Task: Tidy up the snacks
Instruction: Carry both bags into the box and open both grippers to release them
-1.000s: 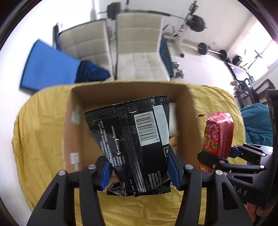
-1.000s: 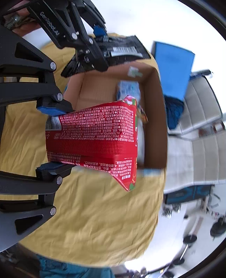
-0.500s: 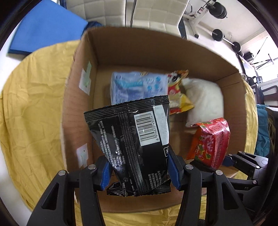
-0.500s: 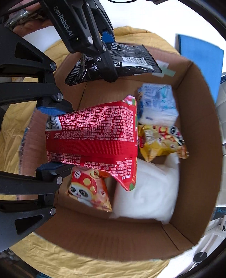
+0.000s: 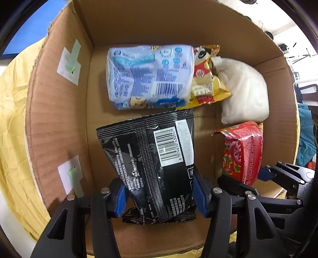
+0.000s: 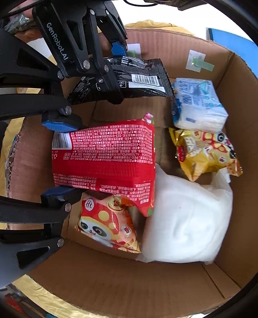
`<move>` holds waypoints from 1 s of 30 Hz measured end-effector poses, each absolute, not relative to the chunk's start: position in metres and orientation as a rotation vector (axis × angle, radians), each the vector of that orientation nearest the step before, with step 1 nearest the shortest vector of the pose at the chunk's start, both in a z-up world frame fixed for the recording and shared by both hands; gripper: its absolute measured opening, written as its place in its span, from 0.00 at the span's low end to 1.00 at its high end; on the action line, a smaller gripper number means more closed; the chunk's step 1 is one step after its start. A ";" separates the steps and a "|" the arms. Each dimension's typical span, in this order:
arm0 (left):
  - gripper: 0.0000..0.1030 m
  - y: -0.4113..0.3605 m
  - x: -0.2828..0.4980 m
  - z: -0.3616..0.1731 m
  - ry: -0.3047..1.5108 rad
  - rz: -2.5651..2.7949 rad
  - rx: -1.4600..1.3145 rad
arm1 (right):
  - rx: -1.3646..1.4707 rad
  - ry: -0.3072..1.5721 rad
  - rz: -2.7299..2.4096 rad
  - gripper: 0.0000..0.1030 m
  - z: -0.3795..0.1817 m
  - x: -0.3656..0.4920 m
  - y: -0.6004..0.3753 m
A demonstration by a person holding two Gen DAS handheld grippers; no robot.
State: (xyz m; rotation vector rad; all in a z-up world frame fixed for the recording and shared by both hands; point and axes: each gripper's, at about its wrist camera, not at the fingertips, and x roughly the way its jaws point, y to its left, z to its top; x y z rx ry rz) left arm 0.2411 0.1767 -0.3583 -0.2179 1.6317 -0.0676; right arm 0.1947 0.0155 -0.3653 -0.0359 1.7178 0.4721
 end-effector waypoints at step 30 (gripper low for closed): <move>0.52 0.155 0.190 -0.278 1.375 0.025 -0.139 | -0.069 1.529 0.329 0.56 -0.290 0.173 -0.046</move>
